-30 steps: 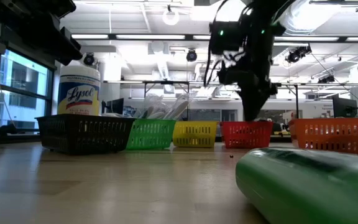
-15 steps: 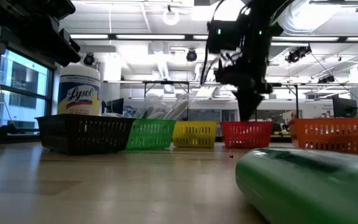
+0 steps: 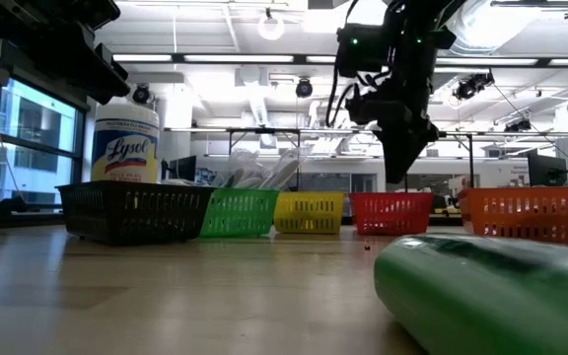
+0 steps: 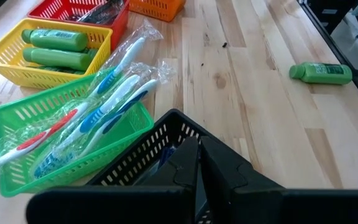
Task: Pick & Place Travel size toiletries
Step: Put the black comb into the red bin
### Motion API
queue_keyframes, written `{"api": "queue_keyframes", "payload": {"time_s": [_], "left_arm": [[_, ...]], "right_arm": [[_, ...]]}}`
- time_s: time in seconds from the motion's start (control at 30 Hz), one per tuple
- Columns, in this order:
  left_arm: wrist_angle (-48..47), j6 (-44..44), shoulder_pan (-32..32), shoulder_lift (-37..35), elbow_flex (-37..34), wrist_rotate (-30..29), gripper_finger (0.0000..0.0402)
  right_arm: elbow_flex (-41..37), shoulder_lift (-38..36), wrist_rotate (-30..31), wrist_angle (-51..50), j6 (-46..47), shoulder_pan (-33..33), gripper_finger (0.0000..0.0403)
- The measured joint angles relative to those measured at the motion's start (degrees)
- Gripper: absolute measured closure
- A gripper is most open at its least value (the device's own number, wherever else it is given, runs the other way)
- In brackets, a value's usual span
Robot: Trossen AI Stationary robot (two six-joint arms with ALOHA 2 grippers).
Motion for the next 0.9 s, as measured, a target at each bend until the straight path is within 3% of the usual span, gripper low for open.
{"api": "queue_keyframes", "payload": {"time_s": [0.27,0.43,0.7,0.8,0.9], "left_arm": [[0.0,0.0,0.0,0.0,0.0,0.0,0.0384],[0.1,0.0,0.0,0.0,0.0,0.0,0.0384],[0.0,0.0,0.0,0.0,0.0,0.0,0.0384],[0.0,0.0,0.0,0.0,0.0,0.0,0.0384],[0.0,0.0,0.0,0.0,0.0,0.0,0.0384]], "right_arm": [[0.0,0.6,-0.1,-0.1,-0.3,-2.3,0.0209],[0.0,3.6,1.1,-0.3,-1.6,-2.9,0.0164],[0.0,7.4,1.4,-0.6,-3.1,-4.9,0.0179],[0.0,7.4,1.9,-0.5,-3.1,-5.3,0.0217],[0.0,7.4,1.9,-0.6,-3.2,-5.3,0.0284]]}}
